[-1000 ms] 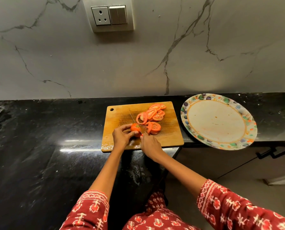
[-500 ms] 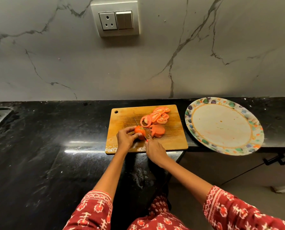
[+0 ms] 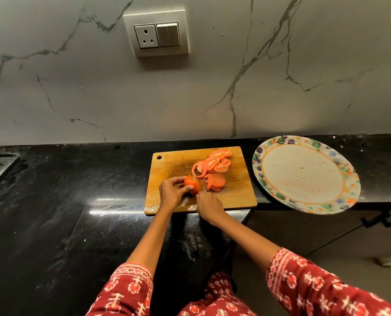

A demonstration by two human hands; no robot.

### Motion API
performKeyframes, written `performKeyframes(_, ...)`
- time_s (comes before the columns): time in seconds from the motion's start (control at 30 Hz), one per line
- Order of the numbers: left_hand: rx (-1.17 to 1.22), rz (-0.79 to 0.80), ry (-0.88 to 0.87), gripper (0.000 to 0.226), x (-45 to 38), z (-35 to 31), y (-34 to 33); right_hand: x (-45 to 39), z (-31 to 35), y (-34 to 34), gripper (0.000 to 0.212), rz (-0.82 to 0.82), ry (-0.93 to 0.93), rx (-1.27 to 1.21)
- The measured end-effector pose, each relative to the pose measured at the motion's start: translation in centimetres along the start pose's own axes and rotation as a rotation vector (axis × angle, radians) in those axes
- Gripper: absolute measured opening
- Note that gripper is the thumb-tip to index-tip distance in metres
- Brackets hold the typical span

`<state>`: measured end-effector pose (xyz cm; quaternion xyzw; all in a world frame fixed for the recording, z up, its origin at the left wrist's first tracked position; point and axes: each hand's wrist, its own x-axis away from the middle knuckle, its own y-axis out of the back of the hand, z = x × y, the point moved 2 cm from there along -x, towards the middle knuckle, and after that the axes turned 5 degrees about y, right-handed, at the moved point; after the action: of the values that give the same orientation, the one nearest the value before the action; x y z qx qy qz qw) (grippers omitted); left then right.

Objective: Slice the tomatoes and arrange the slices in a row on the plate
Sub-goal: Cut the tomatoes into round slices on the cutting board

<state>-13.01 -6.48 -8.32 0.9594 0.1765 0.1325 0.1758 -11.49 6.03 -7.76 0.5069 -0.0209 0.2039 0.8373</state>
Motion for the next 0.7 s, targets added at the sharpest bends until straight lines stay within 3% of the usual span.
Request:
performKeyframes(0.4, -0.001, -0.02, -0.013, 0.034, 0.1, -0.2, 0.0, 3.9, -3.4, -1.2, 0.022, 0.003, 0.057, 0.216)
performKeyframes(0.57, -0.017, 0.098, -0.05, 0.048, 0.4, 0.0, 0.3, 3.7, -2.5, -0.8, 0.021, -0.091, 0.079, 0.327)
performKeyframes(0.6, -0.032, 0.116, -0.067, 0.047, 0.7, -0.2, 0.1, 3.4, -2.2, -0.6, 0.014, -0.088, 0.128, 0.325)
performKeyframes(0.7, -0.049, 0.115, -0.082, 0.042, 1.3, -0.1, 0.0, 2.4, -2.0, -0.4, 0.027, -0.05, 0.105, 0.183)
